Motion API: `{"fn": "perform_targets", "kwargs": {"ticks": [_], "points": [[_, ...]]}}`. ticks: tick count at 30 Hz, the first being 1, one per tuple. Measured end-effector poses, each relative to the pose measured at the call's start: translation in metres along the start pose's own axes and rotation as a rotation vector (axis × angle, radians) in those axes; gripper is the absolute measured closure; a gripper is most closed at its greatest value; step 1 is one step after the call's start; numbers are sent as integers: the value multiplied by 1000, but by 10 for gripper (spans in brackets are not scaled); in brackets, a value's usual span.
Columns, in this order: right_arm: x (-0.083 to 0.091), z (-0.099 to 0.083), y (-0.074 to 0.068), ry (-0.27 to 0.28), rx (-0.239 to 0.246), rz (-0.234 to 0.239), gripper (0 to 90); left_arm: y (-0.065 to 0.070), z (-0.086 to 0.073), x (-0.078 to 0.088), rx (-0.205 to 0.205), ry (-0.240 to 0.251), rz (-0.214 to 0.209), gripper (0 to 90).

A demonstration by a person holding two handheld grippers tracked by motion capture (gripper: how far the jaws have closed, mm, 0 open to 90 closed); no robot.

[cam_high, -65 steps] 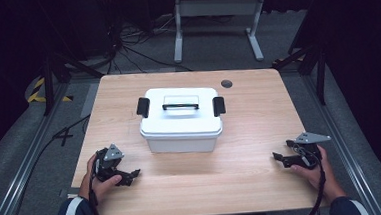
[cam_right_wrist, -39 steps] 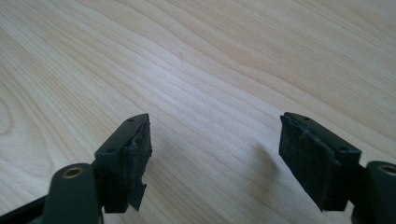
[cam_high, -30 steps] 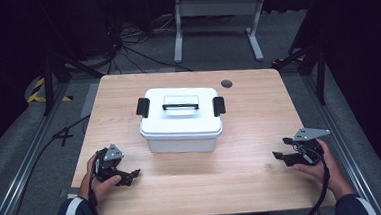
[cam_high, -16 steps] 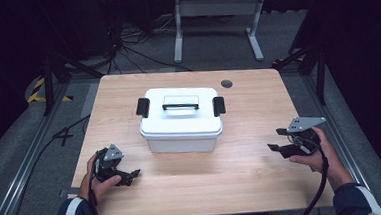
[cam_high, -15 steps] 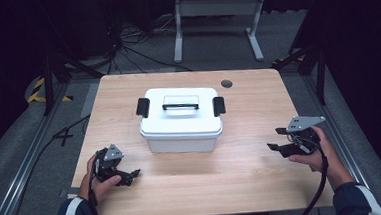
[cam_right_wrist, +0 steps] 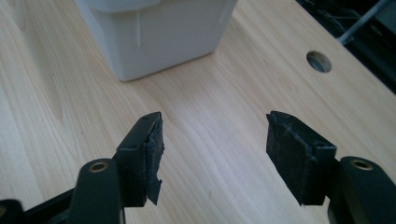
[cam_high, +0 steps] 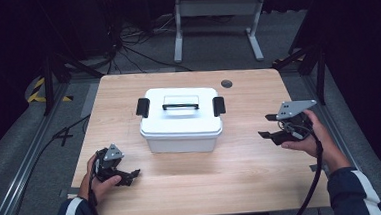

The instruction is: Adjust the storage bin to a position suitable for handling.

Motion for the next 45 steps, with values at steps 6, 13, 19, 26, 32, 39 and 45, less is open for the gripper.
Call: {"fn": "perform_targets", "kwargs": {"ticks": [6,13,19,26,32,39,45], "points": [[-4,31,-4,9,66,15,390,0,0,0,0,0,0,1],[-11,56,-8,5,115,29,408,0,0,0,0,0,0,0],[-20,82,-13,15,158,47,426,0,0,0,1,4,1,1],[-36,104,-23,14,192,74,441,0,0,0,1,4,0,1],[-43,117,-30,18,224,95,455,0,0,0,0,0,-1,0],[-53,141,-40,50,239,130,482,0,0,0,-2,1,-4,1],[-65,152,-44,42,256,130,499,0,0,0,-2,1,-4,1]]}}
Point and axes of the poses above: each handheld gripper's, and its own axes: x roughly backward along the jaws, z roughly out of its top, y roughly to its right, the point moved 10 cm from there along -x, roughly forward along the jaws, and after that the axes turned 3 degrees about -y, right-handed, at the moved point
